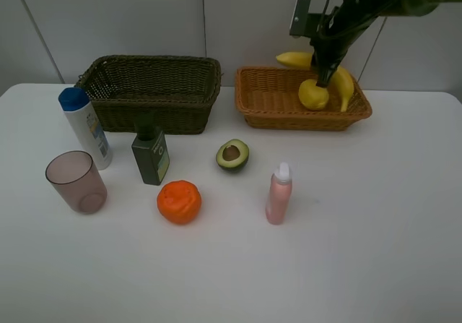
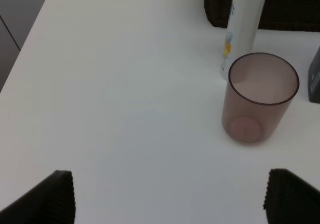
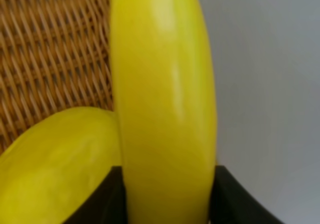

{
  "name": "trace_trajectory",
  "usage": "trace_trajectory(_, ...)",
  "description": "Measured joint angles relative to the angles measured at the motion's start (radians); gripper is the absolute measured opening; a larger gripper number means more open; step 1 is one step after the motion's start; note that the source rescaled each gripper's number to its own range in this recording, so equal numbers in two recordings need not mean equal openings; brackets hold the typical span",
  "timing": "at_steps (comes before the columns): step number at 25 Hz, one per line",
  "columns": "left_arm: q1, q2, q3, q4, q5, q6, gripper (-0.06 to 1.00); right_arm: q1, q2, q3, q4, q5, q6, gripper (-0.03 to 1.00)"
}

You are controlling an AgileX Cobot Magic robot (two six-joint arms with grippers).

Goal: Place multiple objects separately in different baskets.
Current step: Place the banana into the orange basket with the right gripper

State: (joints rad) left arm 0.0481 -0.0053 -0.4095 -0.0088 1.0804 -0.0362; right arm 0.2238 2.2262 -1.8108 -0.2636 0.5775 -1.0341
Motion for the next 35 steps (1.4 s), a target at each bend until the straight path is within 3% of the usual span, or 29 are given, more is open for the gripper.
trace_trajectory(6, 0.000, 0.000, 0.000, 0.000, 0.000, 0.000, 1.00, 0.000, 0.005, 0.000, 0.000, -0.042, -0.032, 0.03)
trace_trajectory(23, 0.000, 0.000, 0.000, 0.000, 0.000, 0.000, 1.00, 0.000, 0.005, 0.000, 0.013, -0.049, -0.032, 0.05)
trace_trajectory(26, 0.000, 0.000, 0.000, 0.000, 0.000, 0.000, 1.00, 0.000, 0.005, 0.000, 0.013, -0.049, -0.032, 0.23)
trace_trajectory(30, 0.000, 0.000, 0.000, 0.000, 0.000, 0.000, 1.00, 0.000, 0.005, 0.000, 0.015, -0.049, -0.032, 0.59)
trace_trajectory(32, 0.000, 0.000, 0.000, 0.000, 0.000, 0.000, 1.00, 0.000, 0.005, 0.000, 0.015, -0.050, -0.032, 0.67)
trace_trajectory(35, 0.000, 0.000, 0.000, 0.000, 0.000, 0.000, 1.00, 0.000, 0.005, 0.000, 0.015, -0.050, -0.032, 0.70)
